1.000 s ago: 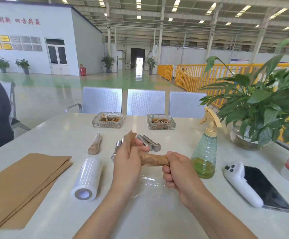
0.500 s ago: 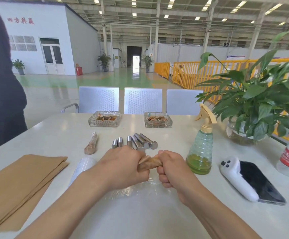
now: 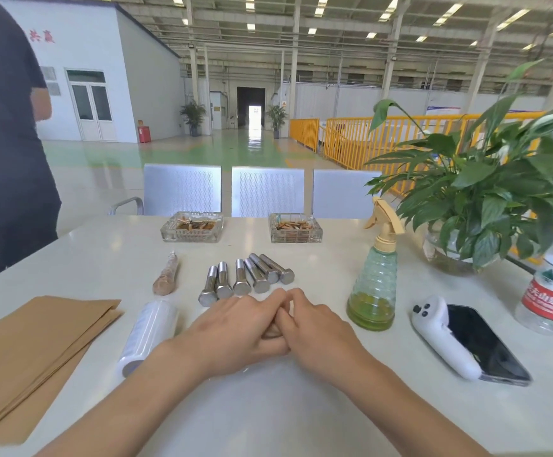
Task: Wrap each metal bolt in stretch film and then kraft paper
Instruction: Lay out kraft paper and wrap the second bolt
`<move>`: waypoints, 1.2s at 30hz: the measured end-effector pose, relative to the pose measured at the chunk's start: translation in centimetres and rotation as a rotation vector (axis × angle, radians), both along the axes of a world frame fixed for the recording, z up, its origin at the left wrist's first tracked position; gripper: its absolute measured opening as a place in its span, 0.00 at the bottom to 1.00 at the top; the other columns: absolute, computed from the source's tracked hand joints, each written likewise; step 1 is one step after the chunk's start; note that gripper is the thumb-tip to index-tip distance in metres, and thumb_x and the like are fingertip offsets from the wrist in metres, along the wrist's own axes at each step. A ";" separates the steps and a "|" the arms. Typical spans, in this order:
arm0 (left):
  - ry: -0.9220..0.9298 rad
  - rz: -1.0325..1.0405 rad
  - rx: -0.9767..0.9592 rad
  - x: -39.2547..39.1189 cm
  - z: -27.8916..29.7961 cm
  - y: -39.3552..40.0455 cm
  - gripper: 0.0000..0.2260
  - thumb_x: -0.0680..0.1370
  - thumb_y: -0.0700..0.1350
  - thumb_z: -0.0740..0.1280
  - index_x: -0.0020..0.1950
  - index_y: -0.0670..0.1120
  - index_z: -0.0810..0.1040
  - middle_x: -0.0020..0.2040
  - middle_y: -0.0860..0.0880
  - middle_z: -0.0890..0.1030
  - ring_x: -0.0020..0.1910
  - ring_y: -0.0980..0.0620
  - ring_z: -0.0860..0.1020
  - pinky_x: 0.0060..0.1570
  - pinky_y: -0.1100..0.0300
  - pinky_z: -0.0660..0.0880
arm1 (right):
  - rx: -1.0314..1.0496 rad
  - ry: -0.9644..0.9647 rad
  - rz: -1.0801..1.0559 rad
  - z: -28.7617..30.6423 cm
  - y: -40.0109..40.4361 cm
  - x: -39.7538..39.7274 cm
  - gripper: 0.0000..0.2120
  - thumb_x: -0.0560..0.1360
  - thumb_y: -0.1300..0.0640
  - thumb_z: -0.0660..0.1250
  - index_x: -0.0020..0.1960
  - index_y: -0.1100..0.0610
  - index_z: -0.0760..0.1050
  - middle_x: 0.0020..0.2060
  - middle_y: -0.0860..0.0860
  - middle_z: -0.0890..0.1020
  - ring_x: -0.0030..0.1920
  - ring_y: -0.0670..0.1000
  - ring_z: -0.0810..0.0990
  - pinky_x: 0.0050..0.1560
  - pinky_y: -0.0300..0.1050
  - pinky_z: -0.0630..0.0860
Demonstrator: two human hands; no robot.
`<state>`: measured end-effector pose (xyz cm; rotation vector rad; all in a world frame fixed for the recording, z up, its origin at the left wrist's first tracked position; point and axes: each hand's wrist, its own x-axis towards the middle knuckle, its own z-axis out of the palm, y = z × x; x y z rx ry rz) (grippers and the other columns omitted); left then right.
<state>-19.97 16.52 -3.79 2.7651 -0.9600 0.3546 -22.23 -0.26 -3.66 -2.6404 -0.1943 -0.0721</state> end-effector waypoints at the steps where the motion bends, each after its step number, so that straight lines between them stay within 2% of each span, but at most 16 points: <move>1: 0.017 -0.017 0.023 0.0 -0.3 -0.1 0.13 0.78 0.63 0.59 0.51 0.59 0.58 0.34 0.53 0.75 0.38 0.45 0.77 0.36 0.50 0.68 | -0.032 0.012 0.006 0.0 -0.3 0.2 0.12 0.82 0.39 0.50 0.55 0.46 0.65 0.41 0.46 0.72 0.49 0.58 0.73 0.47 0.54 0.69; 4: 0.049 -0.022 0.038 -0.1 -1.2 -0.7 0.08 0.80 0.61 0.56 0.53 0.59 0.61 0.38 0.51 0.77 0.39 0.43 0.75 0.39 0.49 0.71 | -0.080 0.078 0.028 0.9 -1.7 0.5 0.13 0.77 0.38 0.57 0.57 0.42 0.71 0.43 0.46 0.78 0.50 0.53 0.76 0.47 0.52 0.72; 6: 0.044 -0.011 0.020 0.0 -1.6 -0.9 0.09 0.80 0.62 0.53 0.53 0.59 0.62 0.44 0.52 0.81 0.42 0.43 0.77 0.39 0.49 0.70 | 0.091 0.201 0.031 1.9 -3.1 0.6 0.15 0.75 0.38 0.63 0.59 0.40 0.74 0.38 0.46 0.84 0.39 0.44 0.80 0.40 0.45 0.75; 8: 0.037 -0.009 0.018 0.2 -1.6 -1.0 0.11 0.82 0.63 0.52 0.53 0.58 0.63 0.50 0.57 0.81 0.45 0.46 0.78 0.40 0.50 0.71 | 0.237 0.189 -0.036 2.7 -4.8 0.5 0.10 0.78 0.44 0.64 0.58 0.42 0.77 0.34 0.46 0.85 0.28 0.42 0.77 0.34 0.40 0.76; 9: 0.035 -0.013 0.020 0.4 -1.5 -1.0 0.12 0.82 0.64 0.52 0.52 0.57 0.64 0.51 0.58 0.81 0.46 0.47 0.78 0.42 0.50 0.73 | 0.229 0.121 -0.104 2.9 -5.6 0.4 0.08 0.80 0.47 0.62 0.57 0.43 0.78 0.37 0.47 0.85 0.31 0.45 0.78 0.37 0.40 0.78; 11: 0.021 -0.026 0.034 0.5 -1.4 -1.3 0.12 0.82 0.64 0.52 0.52 0.57 0.65 0.51 0.58 0.79 0.46 0.48 0.78 0.45 0.49 0.75 | -0.018 -0.024 -0.260 2.7 -6.7 0.0 0.11 0.82 0.49 0.58 0.56 0.46 0.78 0.46 0.49 0.81 0.43 0.53 0.79 0.45 0.46 0.78; 13: -0.002 -0.024 0.079 0.5 -1.6 -1.7 0.12 0.82 0.64 0.53 0.53 0.58 0.66 0.50 0.56 0.75 0.47 0.49 0.78 0.44 0.49 0.75 | -0.185 -0.037 -0.321 2.2 -6.7 -0.4 0.13 0.82 0.47 0.57 0.55 0.49 0.78 0.46 0.50 0.77 0.47 0.56 0.76 0.45 0.47 0.73; 16: -0.023 -0.013 0.128 0.4 -2.3 -2.0 0.13 0.83 0.65 0.52 0.56 0.58 0.67 0.51 0.54 0.72 0.49 0.50 0.77 0.44 0.50 0.75 | -0.260 0.090 -0.317 1.3 -6.1 -0.7 0.17 0.82 0.39 0.57 0.52 0.50 0.78 0.40 0.46 0.72 0.46 0.55 0.73 0.45 0.46 0.70; 19: -0.040 -0.013 0.106 0.7 -2.5 -1.4 0.14 0.82 0.66 0.51 0.56 0.59 0.67 0.51 0.55 0.70 0.49 0.53 0.76 0.41 0.51 0.73 | -0.286 0.093 -0.331 0.6 -6.3 -0.7 0.18 0.79 0.36 0.59 0.46 0.49 0.75 0.37 0.45 0.71 0.45 0.54 0.73 0.42 0.46 0.68; 22: -0.081 -0.014 0.144 1.1 -2.4 -0.6 0.15 0.81 0.68 0.50 0.56 0.60 0.67 0.50 0.57 0.70 0.48 0.54 0.75 0.37 0.54 0.69 | -0.272 0.121 -0.341 0.5 -6.3 -0.8 0.14 0.76 0.40 0.62 0.44 0.50 0.75 0.38 0.45 0.75 0.41 0.52 0.74 0.36 0.44 0.65; 25: -0.087 -0.006 0.182 1.1 -2.9 -0.1 0.17 0.81 0.68 0.49 0.57 0.60 0.67 0.52 0.57 0.70 0.49 0.54 0.74 0.36 0.55 0.69 | -0.263 0.147 -0.354 1.0 -6.3 -0.8 0.12 0.76 0.42 0.62 0.44 0.50 0.74 0.39 0.45 0.76 0.43 0.52 0.75 0.37 0.44 0.66; 27: -0.099 0.006 0.171 0.9 -3.4 0.0 0.17 0.81 0.69 0.48 0.57 0.60 0.68 0.52 0.57 0.71 0.50 0.54 0.74 0.37 0.55 0.70 | -0.264 0.143 -0.363 1.1 -6.2 -0.8 0.09 0.79 0.46 0.59 0.44 0.49 0.70 0.38 0.45 0.73 0.43 0.52 0.73 0.37 0.44 0.65; 30: -0.130 0.021 0.173 0.9 -3.6 0.0 0.19 0.80 0.68 0.46 0.57 0.60 0.69 0.52 0.57 0.72 0.51 0.53 0.73 0.45 0.55 0.70 | -0.307 0.132 -0.388 0.9 -5.7 -0.9 0.09 0.80 0.52 0.59 0.40 0.49 0.65 0.38 0.45 0.70 0.39 0.50 0.69 0.32 0.43 0.60; 32: -0.128 0.021 0.181 0.9 -3.4 0.0 0.19 0.81 0.68 0.47 0.58 0.60 0.69 0.53 0.57 0.72 0.52 0.53 0.73 0.50 0.55 0.68 | -0.324 0.137 -0.402 0.7 -5.4 -0.8 0.10 0.78 0.54 0.61 0.39 0.49 0.64 0.38 0.45 0.70 0.39 0.50 0.70 0.32 0.43 0.60; 36: -0.096 0.027 0.158 0.7 -3.1 -0.1 0.16 0.82 0.67 0.50 0.59 0.59 0.69 0.54 0.57 0.71 0.53 0.52 0.72 0.50 0.56 0.66 | -0.327 0.171 -0.467 0.6 -5.0 -0.2 0.10 0.78 0.58 0.60 0.39 0.50 0.66 0.37 0.45 0.71 0.33 0.47 0.67 0.36 0.43 0.64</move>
